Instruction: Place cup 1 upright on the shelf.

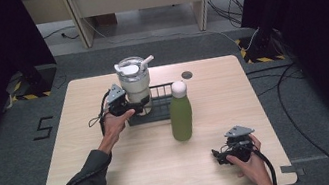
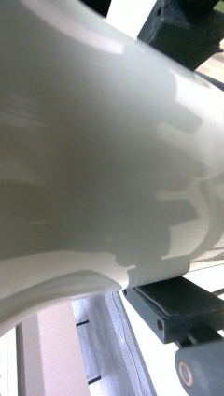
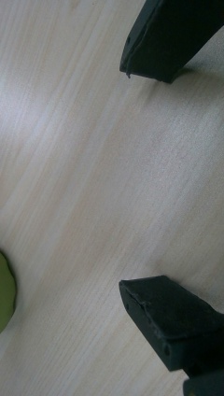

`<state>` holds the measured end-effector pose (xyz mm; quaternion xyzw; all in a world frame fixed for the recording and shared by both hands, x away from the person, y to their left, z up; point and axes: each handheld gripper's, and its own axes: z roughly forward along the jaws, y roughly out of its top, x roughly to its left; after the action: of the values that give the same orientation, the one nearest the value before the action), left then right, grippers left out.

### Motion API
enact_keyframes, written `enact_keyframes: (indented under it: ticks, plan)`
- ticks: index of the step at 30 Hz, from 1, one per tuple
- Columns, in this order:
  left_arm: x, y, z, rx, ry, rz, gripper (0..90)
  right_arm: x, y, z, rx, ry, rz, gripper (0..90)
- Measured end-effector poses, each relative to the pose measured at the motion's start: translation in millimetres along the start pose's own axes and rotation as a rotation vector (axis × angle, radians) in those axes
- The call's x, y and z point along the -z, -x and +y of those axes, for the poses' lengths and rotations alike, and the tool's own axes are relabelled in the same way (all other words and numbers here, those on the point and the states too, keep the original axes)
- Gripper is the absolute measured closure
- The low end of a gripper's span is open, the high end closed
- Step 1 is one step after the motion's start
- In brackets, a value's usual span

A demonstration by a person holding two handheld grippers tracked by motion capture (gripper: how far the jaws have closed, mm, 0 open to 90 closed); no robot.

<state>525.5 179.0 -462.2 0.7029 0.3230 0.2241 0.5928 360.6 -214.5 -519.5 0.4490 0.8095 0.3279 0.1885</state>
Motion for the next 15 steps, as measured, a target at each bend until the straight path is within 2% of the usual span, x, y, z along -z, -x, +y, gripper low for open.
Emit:
enact_keyframes:
  ticks: [1,2,7,9,10,13,14,15]
  plan:
    - [0.2,0.0,0.4,0.003,0.000,0.000,9.0,0.0,-0.1,0.0,-0.001,0.000,-0.001,0.4]
    - [1.6,-1.2,0.8,-0.021,-0.019,0.001,9.1,0.0,0.0,0.0,0.000,0.000,0.000,0.4]
    - [2.8,-0.7,0.1,-0.029,-0.016,0.004,9.3,0.0,0.0,0.0,0.000,0.000,-0.001,0.4]
    - [3.4,-0.8,-0.8,-0.016,-0.013,0.004,9.1,0.1,0.1,0.0,0.002,-0.001,-0.002,0.4]
    - [2.4,0.5,-1.4,0.008,0.008,0.001,9.0,0.0,0.2,0.0,0.002,-0.001,-0.001,0.4]
    - [3.0,0.5,-1.4,0.006,0.007,0.000,9.0,0.0,0.0,0.0,0.000,0.000,-0.001,0.4]
    - [3.5,0.5,-1.0,0.002,0.002,0.001,9.0,0.0,0.0,0.0,0.000,0.000,-0.001,0.4]
    - [5.5,-1.0,-0.3,-0.026,-0.023,0.001,9.0,0.0,0.2,0.0,0.002,-0.001,-0.001,0.4]
